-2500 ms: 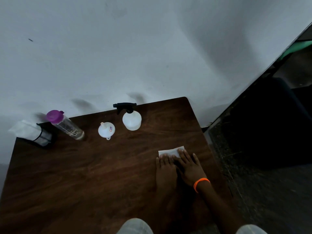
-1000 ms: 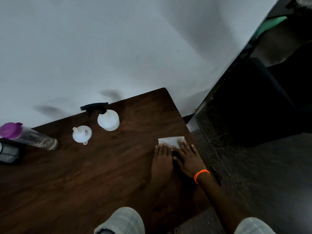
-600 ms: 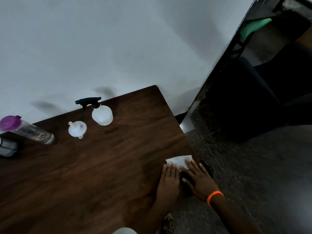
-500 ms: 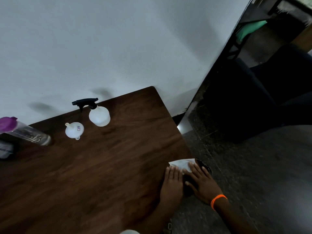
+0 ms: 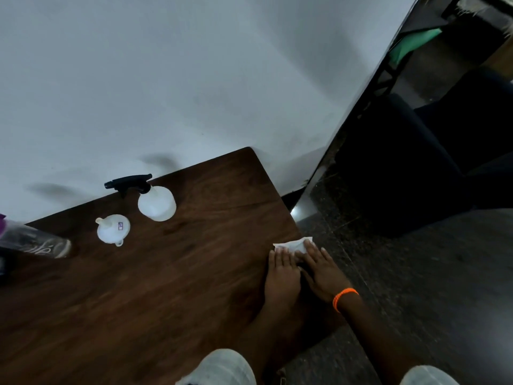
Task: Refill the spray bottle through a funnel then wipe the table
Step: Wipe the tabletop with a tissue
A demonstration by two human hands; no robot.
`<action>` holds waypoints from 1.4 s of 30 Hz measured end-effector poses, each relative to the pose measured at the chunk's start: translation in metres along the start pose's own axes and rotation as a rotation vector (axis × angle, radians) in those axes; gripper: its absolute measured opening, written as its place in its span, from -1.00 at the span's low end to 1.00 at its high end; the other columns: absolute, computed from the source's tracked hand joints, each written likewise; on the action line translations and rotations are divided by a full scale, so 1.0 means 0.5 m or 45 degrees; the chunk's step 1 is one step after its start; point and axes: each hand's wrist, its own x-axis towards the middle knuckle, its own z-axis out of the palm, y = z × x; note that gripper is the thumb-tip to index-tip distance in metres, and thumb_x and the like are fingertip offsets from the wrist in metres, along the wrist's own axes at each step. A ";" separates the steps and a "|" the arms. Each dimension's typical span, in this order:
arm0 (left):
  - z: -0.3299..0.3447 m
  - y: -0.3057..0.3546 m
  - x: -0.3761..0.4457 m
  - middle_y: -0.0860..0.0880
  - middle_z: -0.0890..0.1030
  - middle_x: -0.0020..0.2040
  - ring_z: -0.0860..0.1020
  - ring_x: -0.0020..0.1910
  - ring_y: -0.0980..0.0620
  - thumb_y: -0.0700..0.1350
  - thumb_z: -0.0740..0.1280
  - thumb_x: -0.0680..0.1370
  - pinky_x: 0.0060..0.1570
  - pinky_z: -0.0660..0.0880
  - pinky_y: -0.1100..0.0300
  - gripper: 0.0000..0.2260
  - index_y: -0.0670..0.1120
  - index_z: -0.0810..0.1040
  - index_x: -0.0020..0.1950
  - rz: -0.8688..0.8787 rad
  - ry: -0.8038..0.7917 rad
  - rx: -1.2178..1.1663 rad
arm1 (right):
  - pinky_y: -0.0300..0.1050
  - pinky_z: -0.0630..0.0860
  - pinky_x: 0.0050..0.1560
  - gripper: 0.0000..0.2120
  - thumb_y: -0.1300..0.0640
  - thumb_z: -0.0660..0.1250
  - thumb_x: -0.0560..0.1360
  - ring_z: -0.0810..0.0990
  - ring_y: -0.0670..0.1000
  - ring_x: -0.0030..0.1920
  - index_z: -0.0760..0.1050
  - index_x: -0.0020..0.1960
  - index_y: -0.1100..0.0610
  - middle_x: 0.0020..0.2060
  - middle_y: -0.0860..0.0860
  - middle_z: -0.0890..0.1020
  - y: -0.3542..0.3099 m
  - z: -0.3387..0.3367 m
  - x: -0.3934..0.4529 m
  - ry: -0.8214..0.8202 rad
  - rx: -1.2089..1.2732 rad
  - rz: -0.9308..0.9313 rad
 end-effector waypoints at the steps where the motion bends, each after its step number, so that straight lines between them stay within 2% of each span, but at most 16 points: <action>1: -0.007 -0.018 0.018 -0.30 0.13 0.62 0.04 0.63 -0.30 -0.05 -0.27 0.60 0.55 -0.17 -0.25 -0.37 -0.22 0.07 0.64 -0.030 0.013 0.008 | -0.02 -0.14 0.60 -0.31 -0.25 -0.17 0.55 0.00 0.06 0.63 0.26 0.58 -0.01 0.63 0.08 0.04 -0.007 -0.010 0.025 0.014 0.004 -0.005; 4: -0.032 -0.074 0.074 -0.29 0.10 0.63 0.01 0.63 -0.29 -0.05 -0.02 0.71 0.57 -0.17 -0.22 -0.48 -0.20 0.06 0.65 -0.095 0.003 -0.039 | -0.02 -0.14 0.59 -0.29 -0.24 -0.18 0.54 0.01 0.06 0.63 0.25 0.58 0.00 0.63 0.10 0.06 -0.028 -0.037 0.100 0.032 -0.006 -0.021; 8: -0.068 -0.157 0.143 -0.27 0.03 0.65 -0.05 0.64 -0.28 -0.06 -0.01 0.72 0.59 -0.19 -0.20 -0.48 -0.19 0.01 0.66 -0.102 0.003 -0.070 | -0.03 -0.18 0.57 -0.24 -0.27 -0.22 0.50 0.01 0.08 0.63 0.21 0.60 0.01 0.63 0.12 0.05 -0.056 -0.069 0.204 0.056 -0.023 -0.038; 14: -0.110 -0.273 0.219 -0.21 0.09 0.65 -0.01 0.65 -0.21 -0.05 0.01 0.73 0.58 -0.20 -0.14 -0.51 -0.15 0.06 0.65 -0.154 0.072 -0.169 | 0.06 -0.11 0.58 -0.17 -0.28 -0.29 0.45 -0.04 0.12 0.64 0.18 0.61 0.03 0.63 0.15 0.01 -0.108 -0.111 0.333 0.099 -0.073 -0.065; 22: -0.138 -0.386 0.215 -0.20 0.09 0.65 0.02 0.65 -0.19 -0.07 0.03 0.71 0.61 -0.12 -0.15 -0.48 -0.15 0.02 0.66 -0.272 0.093 -0.130 | 0.08 -0.14 0.58 -0.12 -0.29 -0.33 0.38 -0.07 0.16 0.64 0.01 0.65 0.00 0.63 0.18 0.00 -0.212 -0.116 0.427 0.067 -0.211 -0.153; 26: -0.124 -0.438 0.164 -0.20 0.08 0.66 0.00 0.65 -0.17 -0.09 0.08 0.69 0.61 -0.10 -0.14 -0.45 -0.15 0.01 0.66 -0.293 0.118 -0.142 | 0.07 -0.19 0.58 -0.12 -0.33 -0.33 0.36 -0.12 0.18 0.63 -0.09 0.65 -0.07 0.63 0.19 -0.08 -0.276 -0.091 0.420 0.016 -0.219 -0.211; 31: -0.087 -0.455 0.055 -0.17 0.04 0.67 -0.06 0.66 -0.13 -0.06 0.11 0.69 0.62 -0.13 -0.09 -0.43 -0.13 0.01 0.66 -0.293 0.158 -0.295 | 0.05 -0.19 0.57 -0.30 -0.33 -0.22 0.53 -0.12 0.15 0.64 -0.09 0.63 -0.15 0.63 0.16 -0.05 -0.314 -0.040 0.365 0.001 -0.184 -0.291; 35: -0.051 -0.428 -0.033 -0.16 -0.08 0.67 -0.16 0.65 -0.12 0.00 0.06 0.71 0.61 -0.23 -0.08 -0.42 -0.12 -0.09 0.67 -0.315 0.017 -0.298 | 0.09 -0.16 0.61 -0.39 -0.23 0.00 0.64 -0.15 0.12 0.63 -0.10 0.63 -0.17 0.64 0.13 -0.08 -0.324 0.013 0.288 0.007 -0.219 -0.352; 39: -0.021 -0.380 -0.123 -0.15 -0.11 0.67 -0.18 0.65 -0.12 0.05 0.05 0.72 0.61 -0.23 -0.09 -0.41 -0.11 -0.11 0.66 -0.323 -0.032 -0.288 | 0.02 -0.24 0.56 -0.40 -0.24 -0.01 0.64 -0.10 0.10 0.64 -0.10 0.62 -0.19 0.64 0.10 -0.02 -0.320 0.047 0.193 -0.010 -0.254 -0.403; 42: 0.013 -0.325 -0.186 -0.15 -0.12 0.67 -0.22 0.64 -0.09 0.08 0.05 0.70 0.61 -0.24 -0.08 -0.39 -0.10 -0.12 0.66 -0.345 -0.026 -0.336 | 0.08 -0.12 0.60 -0.41 -0.23 -0.01 0.63 -0.05 0.10 0.63 -0.07 0.61 -0.19 0.63 0.09 0.02 -0.305 0.069 0.120 -0.023 -0.264 -0.419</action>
